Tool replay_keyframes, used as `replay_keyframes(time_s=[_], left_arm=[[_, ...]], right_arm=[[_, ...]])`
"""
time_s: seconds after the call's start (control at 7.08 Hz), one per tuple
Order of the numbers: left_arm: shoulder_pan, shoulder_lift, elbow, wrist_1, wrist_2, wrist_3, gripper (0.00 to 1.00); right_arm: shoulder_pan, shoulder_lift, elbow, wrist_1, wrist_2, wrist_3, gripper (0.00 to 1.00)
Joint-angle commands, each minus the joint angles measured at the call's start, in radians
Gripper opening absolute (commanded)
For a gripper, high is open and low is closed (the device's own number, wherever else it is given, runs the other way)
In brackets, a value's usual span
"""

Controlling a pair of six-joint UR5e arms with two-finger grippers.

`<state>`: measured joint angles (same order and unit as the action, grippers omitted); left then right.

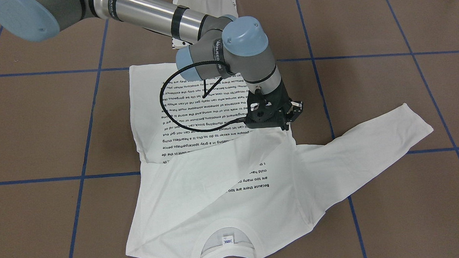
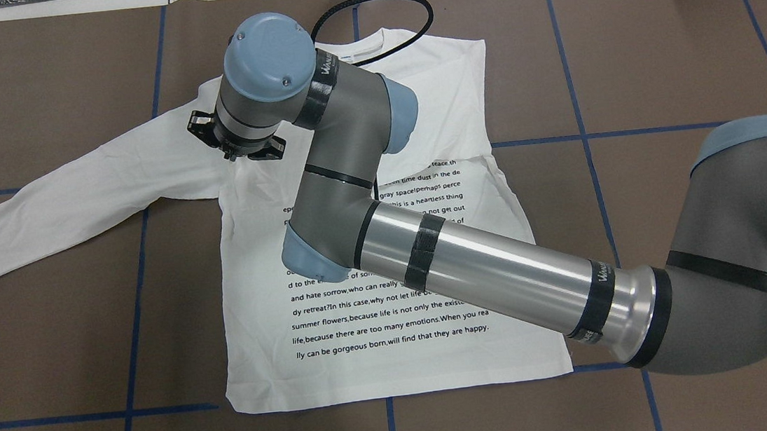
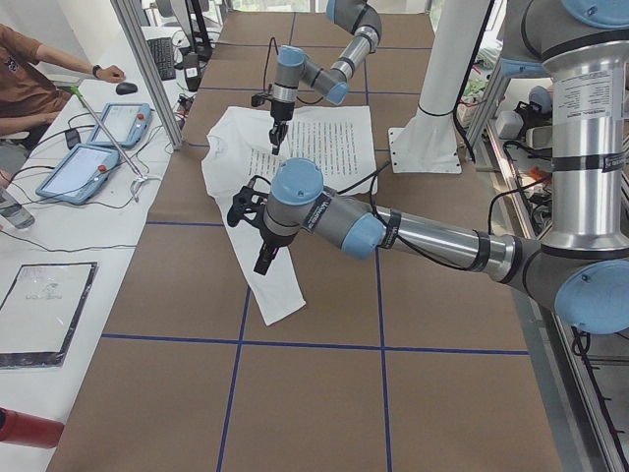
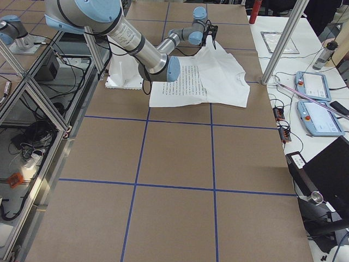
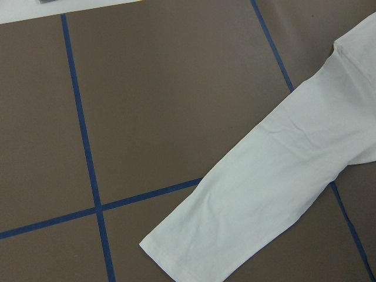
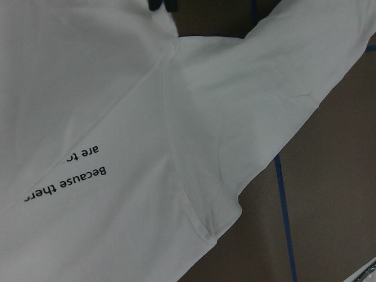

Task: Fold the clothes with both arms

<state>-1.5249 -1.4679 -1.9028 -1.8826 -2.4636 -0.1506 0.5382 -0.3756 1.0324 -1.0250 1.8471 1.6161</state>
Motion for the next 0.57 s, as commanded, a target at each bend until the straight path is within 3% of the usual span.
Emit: replay_keyframes(time_s=[0.0, 0.28, 0.42], left_arm=[[0.034, -0.006, 0.005, -0.001, 0.0, 0.002, 1.0], [0.124, -0.009, 0.01, -0.003, 0.009, -0.117, 1.0], [0.184, -0.058, 0.084, -0.003, 0.011, -0.197, 1.0]], right_arm=[[-0.018, 0.029, 0.0, 0.0, -0.035, 0.051, 1.0], [0.03, 0.026, 0.085, -0.009, -0.016, 0.16, 1.0], [0.069, -0.033, 0.113, -0.009, -0.005, 0.156, 1.0]])
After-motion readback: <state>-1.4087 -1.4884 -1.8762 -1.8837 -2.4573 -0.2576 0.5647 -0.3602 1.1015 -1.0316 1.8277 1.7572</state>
